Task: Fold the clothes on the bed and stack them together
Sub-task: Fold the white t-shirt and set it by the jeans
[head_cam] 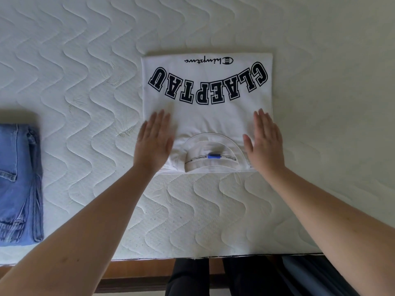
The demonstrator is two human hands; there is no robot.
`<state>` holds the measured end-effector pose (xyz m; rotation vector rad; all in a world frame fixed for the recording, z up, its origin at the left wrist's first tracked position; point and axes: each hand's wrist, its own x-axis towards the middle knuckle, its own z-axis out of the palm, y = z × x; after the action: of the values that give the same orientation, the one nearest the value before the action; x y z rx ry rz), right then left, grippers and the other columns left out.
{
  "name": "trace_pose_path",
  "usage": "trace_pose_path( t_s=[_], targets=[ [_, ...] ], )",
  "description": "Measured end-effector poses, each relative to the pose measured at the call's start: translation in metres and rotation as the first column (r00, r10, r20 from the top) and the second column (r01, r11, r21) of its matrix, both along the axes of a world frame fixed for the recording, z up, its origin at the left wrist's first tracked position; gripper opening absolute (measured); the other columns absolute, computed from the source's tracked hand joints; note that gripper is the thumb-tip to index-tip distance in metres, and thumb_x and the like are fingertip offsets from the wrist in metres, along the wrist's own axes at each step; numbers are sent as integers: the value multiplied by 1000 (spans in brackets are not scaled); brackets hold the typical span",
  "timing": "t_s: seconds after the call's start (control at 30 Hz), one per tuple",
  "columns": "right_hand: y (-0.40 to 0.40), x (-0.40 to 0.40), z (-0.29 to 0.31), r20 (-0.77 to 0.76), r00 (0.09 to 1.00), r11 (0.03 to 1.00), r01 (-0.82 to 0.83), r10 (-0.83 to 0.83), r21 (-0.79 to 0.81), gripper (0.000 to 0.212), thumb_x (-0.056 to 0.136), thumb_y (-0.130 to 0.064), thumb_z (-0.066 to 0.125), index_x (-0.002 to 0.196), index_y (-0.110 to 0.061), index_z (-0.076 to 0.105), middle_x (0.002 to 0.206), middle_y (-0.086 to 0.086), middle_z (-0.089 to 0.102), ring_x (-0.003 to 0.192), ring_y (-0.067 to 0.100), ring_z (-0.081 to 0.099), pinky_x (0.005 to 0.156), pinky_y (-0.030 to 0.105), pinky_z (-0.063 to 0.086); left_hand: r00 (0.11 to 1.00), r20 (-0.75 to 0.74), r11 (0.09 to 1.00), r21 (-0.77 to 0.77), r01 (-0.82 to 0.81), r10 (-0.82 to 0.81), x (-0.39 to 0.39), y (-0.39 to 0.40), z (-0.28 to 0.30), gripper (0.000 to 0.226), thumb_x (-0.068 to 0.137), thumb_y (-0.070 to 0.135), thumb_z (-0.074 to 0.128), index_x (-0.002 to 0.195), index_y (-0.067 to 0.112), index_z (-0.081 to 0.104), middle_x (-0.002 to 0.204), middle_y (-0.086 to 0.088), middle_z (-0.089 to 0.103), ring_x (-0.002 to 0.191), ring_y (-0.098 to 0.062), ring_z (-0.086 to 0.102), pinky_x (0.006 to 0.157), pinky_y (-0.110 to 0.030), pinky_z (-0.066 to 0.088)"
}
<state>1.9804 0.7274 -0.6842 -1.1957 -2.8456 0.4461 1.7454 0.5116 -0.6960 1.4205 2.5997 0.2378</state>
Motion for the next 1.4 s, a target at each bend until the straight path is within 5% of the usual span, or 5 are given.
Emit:
trace_pose_path(
  t_s=[0.2, 0.43, 0.83, 1.1, 1.4],
  targets=[
    [12, -16, -31, 193, 968, 987, -153, 161, -54, 64, 105, -40, 31, 156, -7, 10, 164, 10, 4, 152, 22, 2, 123, 39, 5, 989, 15, 970, -192, 149, -149, 12, 2, -30, 61, 105, 47, 15, 158, 19, 4, 166, -2, -1, 153, -19, 0, 123, -42, 12],
    [20, -19, -22, 229, 968, 994, -88, 101, -64, 75, 99, -54, 11, 156, -4, 6, 164, 13, 2, 152, 23, 1, 124, 38, 6, 991, 100, 991, -94, 97, -88, 3, 7, -11, 65, 102, 45, 21, 156, 9, 18, 164, -6, 17, 151, -17, 16, 122, -43, 19],
    [66, -160, -10, 0, 985, 984, -174, 174, 26, 55, 103, -23, 28, 156, -15, 14, 164, 6, 8, 151, 23, 8, 123, 38, 8, 998, 1, 998, 13, 62, -62, -71, 168, -1, 59, 99, 20, 42, 154, 6, 26, 162, -10, 21, 151, -25, 17, 123, -39, 9],
    [84, -202, -46, 144, 965, 973, -227, 218, 51, 56, 106, -34, 19, 157, -13, 7, 165, 3, 3, 152, 18, 1, 123, 36, 0, 996, -16, 988, -126, 90, -93, -79, 187, -46, 61, 104, 44, 13, 157, 17, 1, 166, -1, 1, 152, -15, 0, 123, -39, 0],
    [106, -173, -55, 68, 980, 974, -196, 189, 116, 66, 101, -49, 36, 154, -10, 27, 161, 6, 22, 150, 18, 19, 121, 41, 20, 995, 4, 990, -105, 99, -99, -85, 187, -57, 64, 102, 47, 17, 158, 21, -1, 166, 2, 0, 152, -15, 0, 122, -38, -3]
  ],
)
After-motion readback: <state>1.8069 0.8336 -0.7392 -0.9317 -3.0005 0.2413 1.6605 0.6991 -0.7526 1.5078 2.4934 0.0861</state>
